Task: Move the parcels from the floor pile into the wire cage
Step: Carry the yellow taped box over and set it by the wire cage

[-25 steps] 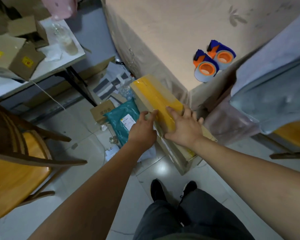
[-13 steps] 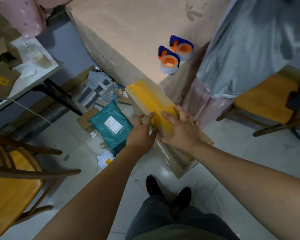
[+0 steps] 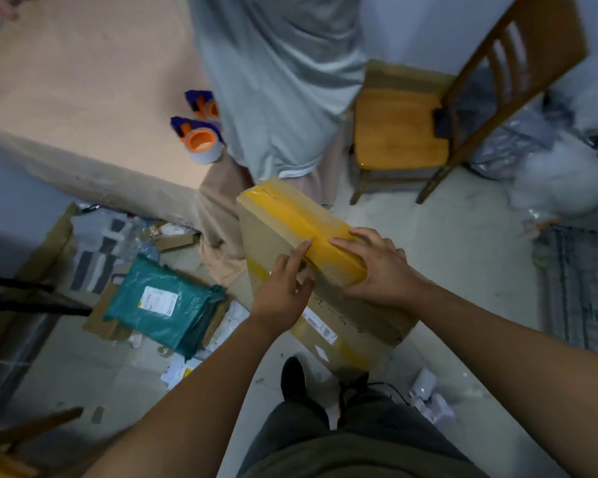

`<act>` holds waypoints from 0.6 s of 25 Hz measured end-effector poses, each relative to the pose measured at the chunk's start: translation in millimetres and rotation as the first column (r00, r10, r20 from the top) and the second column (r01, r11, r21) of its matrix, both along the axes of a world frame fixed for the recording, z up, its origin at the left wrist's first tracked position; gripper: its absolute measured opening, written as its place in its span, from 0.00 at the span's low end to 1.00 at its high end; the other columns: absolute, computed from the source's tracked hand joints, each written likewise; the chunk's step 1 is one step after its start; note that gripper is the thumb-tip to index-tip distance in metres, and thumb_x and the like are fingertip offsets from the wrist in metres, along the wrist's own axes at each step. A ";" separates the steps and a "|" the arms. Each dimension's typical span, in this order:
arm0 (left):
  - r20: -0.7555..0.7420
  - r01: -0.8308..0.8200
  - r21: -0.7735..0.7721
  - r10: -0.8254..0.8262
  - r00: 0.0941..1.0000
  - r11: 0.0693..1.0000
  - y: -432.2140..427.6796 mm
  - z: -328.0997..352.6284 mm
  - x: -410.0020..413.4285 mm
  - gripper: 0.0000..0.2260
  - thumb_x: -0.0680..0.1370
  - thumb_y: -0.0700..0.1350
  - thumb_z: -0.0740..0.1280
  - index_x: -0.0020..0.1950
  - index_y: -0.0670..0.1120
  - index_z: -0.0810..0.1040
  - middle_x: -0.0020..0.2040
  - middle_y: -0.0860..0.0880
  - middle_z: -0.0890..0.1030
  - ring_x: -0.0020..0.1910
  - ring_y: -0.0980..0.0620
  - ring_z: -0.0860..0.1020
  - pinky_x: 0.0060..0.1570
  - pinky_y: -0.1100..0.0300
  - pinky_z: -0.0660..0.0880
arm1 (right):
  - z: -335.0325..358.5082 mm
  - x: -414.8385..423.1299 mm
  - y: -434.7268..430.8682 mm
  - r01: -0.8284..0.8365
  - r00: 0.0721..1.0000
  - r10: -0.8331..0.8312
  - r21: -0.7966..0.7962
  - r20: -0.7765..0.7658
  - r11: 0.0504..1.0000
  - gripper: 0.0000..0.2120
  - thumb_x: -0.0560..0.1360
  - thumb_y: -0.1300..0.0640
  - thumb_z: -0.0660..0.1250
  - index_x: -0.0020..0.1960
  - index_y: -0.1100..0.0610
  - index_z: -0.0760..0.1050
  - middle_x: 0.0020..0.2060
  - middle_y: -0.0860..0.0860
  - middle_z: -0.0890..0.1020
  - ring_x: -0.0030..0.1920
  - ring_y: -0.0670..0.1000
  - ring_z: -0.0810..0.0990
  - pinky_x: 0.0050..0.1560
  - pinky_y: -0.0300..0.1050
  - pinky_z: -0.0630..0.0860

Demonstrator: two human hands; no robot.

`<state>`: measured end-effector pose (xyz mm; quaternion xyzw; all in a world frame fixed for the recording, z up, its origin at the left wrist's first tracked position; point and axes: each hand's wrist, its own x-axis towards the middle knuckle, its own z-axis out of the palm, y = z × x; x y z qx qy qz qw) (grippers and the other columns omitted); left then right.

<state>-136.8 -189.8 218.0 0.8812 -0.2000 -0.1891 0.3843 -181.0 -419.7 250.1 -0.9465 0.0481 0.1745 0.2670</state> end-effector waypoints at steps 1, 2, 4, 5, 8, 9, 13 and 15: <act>-0.013 0.065 -0.016 -0.065 0.998 0.998 -9.4 -1.1 -2.3 0.28 0.84 0.54 0.63 0.79 0.70 0.53 0.57 0.55 0.70 0.43 0.56 0.78 0.45 0.45 0.79 | 2.7 -13.5 -12.1 0.037 0.999 -0.037 0.008 -0.017 0.999 0.46 0.63 0.30 0.73 0.76 0.28 0.55 0.77 0.42 0.56 0.74 0.58 0.62 0.70 0.64 0.62; -0.019 0.128 -0.015 -0.129 0.992 0.992 -19.7 -2.1 -4.3 0.29 0.83 0.54 0.63 0.79 0.70 0.52 0.57 0.55 0.70 0.42 0.56 0.78 0.45 0.45 0.80 | 5.5 -28.6 -23.7 0.078 0.996 -0.078 0.013 -0.035 0.997 0.45 0.64 0.30 0.73 0.76 0.28 0.55 0.77 0.42 0.56 0.74 0.57 0.61 0.71 0.64 0.61; -0.020 0.236 0.008 -0.236 0.972 0.972 -43.4 -5.8 -7.0 0.33 0.83 0.52 0.65 0.79 0.71 0.49 0.59 0.55 0.70 0.42 0.55 0.79 0.45 0.46 0.80 | 8.9 -63.1 -45.8 0.200 0.978 -0.197 0.036 -0.071 0.979 0.45 0.64 0.31 0.74 0.75 0.27 0.55 0.77 0.42 0.56 0.75 0.56 0.61 0.72 0.64 0.60; -0.035 0.281 0.017 -0.280 0.959 0.960 -56.8 -8.2 -8.5 0.35 0.82 0.52 0.65 0.79 0.71 0.47 0.60 0.54 0.70 0.41 0.55 0.80 0.46 0.46 0.80 | 10.6 -81.8 -56.5 0.276 0.959 -0.271 0.052 -0.083 0.960 0.44 0.64 0.32 0.74 0.74 0.25 0.56 0.77 0.41 0.57 0.75 0.56 0.61 0.73 0.64 0.61; -0.075 0.402 0.066 -0.397 0.915 0.913 -98.2 -23.7 -11.3 0.38 0.82 0.51 0.65 0.80 0.69 0.42 0.66 0.52 0.69 0.41 0.52 0.81 0.48 0.46 0.80 | 16.9 -135.4 -86.0 0.500 0.865 -0.492 0.096 -0.093 0.861 0.43 0.62 0.32 0.72 0.73 0.25 0.59 0.75 0.41 0.61 0.74 0.52 0.64 0.73 0.60 0.66; -0.088 0.445 0.091 -0.437 0.895 0.891 -114.0 -30.2 -13.0 0.38 0.82 0.52 0.65 0.80 0.68 0.42 0.68 0.52 0.68 0.41 0.51 0.81 0.49 0.46 0.79 | 21.6 -154.1 -95.4 0.570 0.822 -0.563 0.115 -0.091 0.814 0.43 0.61 0.32 0.72 0.74 0.26 0.61 0.74 0.42 0.63 0.74 0.50 0.64 0.74 0.56 0.66; -0.183 0.579 0.206 -0.550 0.815 0.789 -165.5 -48.7 -21.1 0.35 0.81 0.54 0.64 0.82 0.62 0.47 0.75 0.47 0.63 0.55 0.45 0.80 0.59 0.47 0.75 | 38.2 -230.4 -128.6 0.790 0.586 -0.808 0.261 -0.054 0.555 0.42 0.62 0.40 0.80 0.73 0.33 0.69 0.71 0.43 0.69 0.71 0.45 0.67 0.72 0.42 0.63; -0.201 0.613 0.308 -0.580 0.790 0.728 -176.6 -55.1 -19.4 0.34 0.81 0.54 0.63 0.83 0.57 0.48 0.76 0.44 0.61 0.64 0.40 0.76 0.63 0.47 0.73 | 47.3 -261.2 -138.8 0.846 0.435 -0.898 0.371 -0.062 0.383 0.38 0.67 0.52 0.82 0.72 0.35 0.72 0.68 0.40 0.72 0.66 0.43 0.72 0.66 0.36 0.69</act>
